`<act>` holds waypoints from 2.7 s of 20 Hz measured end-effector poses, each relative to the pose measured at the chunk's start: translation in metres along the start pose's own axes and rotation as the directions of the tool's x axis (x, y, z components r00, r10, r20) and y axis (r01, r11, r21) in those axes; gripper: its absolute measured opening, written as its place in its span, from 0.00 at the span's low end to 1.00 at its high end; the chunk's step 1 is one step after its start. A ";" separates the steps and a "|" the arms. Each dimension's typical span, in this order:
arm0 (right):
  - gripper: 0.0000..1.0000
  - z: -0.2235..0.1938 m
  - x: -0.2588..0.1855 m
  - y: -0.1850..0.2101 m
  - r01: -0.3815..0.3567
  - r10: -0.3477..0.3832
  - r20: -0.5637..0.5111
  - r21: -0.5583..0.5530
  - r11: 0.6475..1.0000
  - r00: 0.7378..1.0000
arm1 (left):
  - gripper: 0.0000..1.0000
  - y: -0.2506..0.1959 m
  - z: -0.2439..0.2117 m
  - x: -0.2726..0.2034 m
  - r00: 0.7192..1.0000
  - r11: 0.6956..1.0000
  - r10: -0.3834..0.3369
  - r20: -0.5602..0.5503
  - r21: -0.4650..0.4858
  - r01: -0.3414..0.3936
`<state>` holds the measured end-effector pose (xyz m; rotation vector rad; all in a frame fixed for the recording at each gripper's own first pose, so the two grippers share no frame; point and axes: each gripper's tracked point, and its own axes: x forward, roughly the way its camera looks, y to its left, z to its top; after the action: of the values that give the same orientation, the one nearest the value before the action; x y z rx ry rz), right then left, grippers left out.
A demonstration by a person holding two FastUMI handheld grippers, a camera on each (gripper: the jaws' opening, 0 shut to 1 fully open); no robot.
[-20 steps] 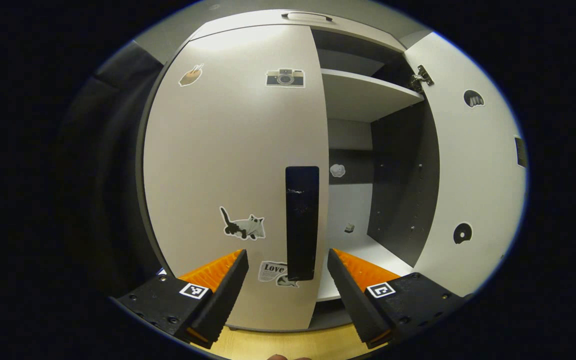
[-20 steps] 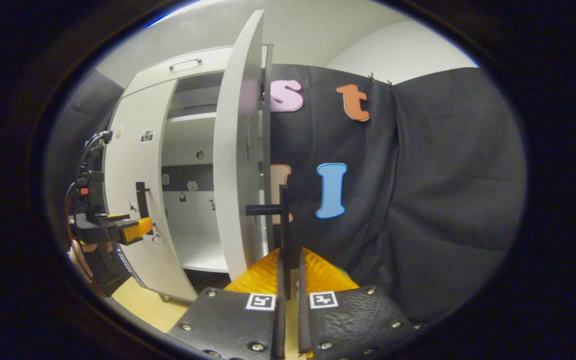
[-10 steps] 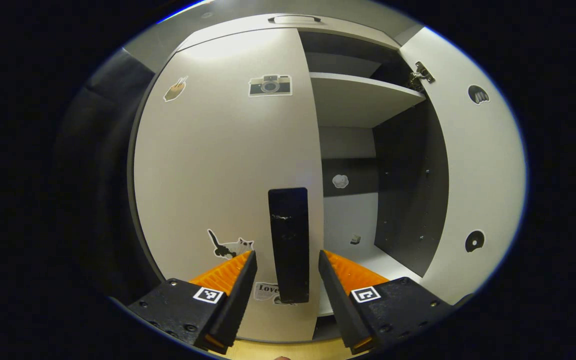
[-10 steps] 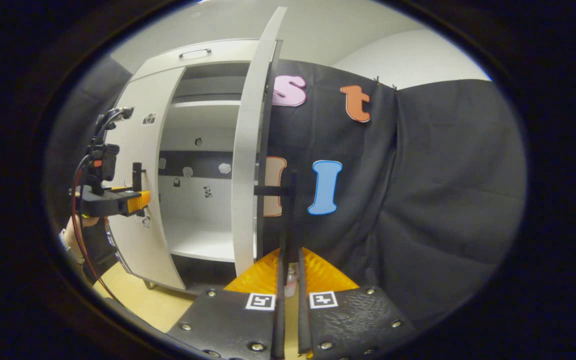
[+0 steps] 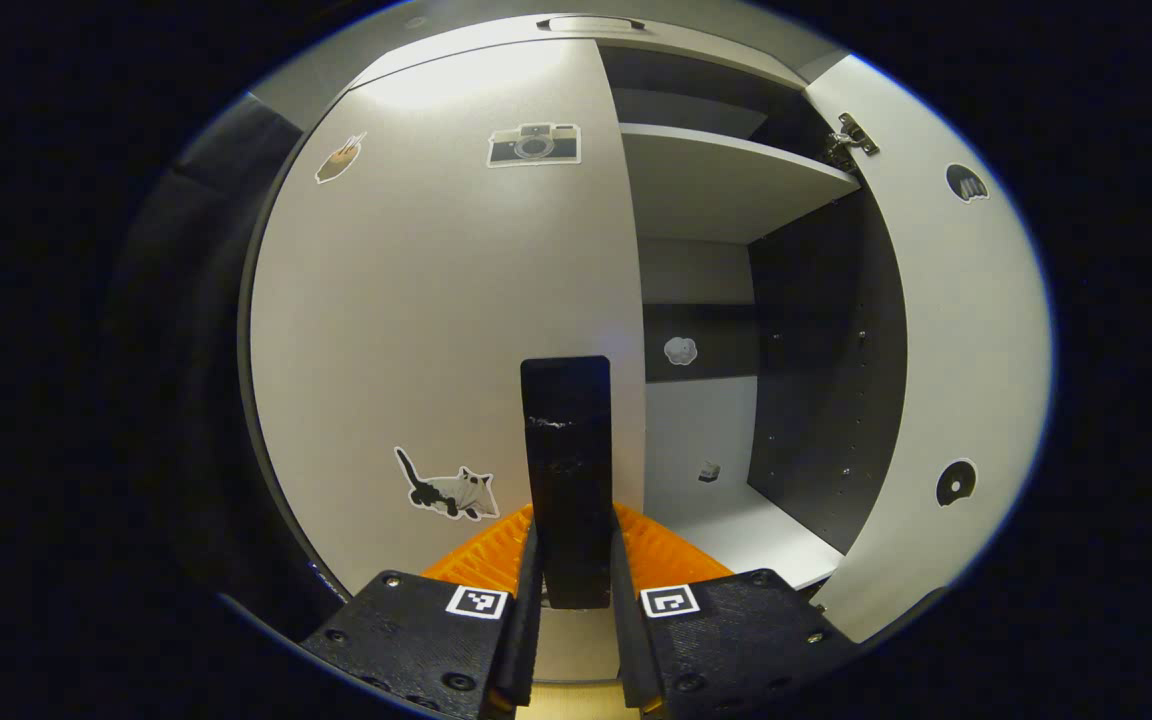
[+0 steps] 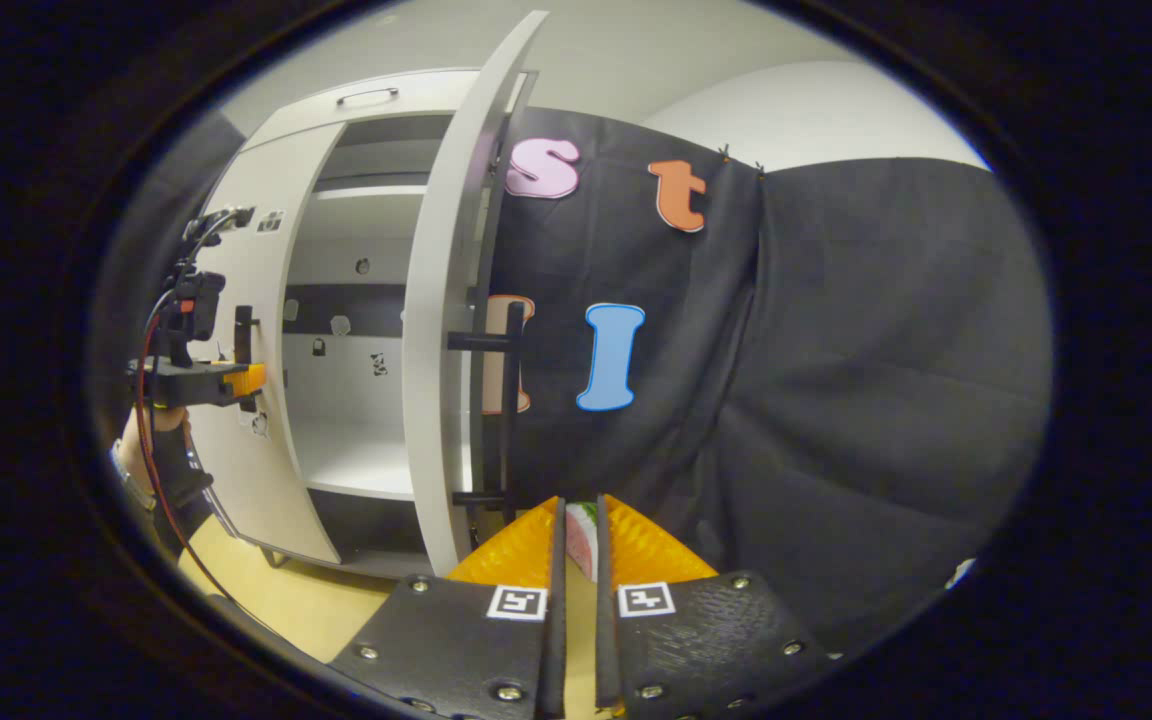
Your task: Open the right door of the double-door shoe cabinet with the right hand, and open the left door with the left hand.
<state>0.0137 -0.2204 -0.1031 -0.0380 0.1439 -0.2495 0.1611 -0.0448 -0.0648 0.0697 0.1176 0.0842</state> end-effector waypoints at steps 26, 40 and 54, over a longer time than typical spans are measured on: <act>0.64 -0.014 -0.038 0.023 -0.069 0.072 -0.026 0.104 0.992 0.997 | 0.17 0.013 -0.004 -0.057 0.994 0.993 -0.109 -0.001 -0.038 0.109; 0.64 -0.029 -0.055 0.090 -0.173 0.179 -0.045 0.114 0.978 0.983 | 0.17 0.030 -0.009 -0.094 0.986 0.985 -0.166 -0.011 -0.044 0.165; 0.64 -0.039 -0.060 0.165 -0.320 0.328 -0.064 0.102 0.942 0.943 | 0.17 0.076 -0.012 -0.141 0.990 0.989 -0.141 -0.007 -0.047 0.140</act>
<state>-0.0095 -0.0459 -0.1424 0.0861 0.2157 0.0729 0.0140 0.0193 -0.0552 0.0141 0.1307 -0.0533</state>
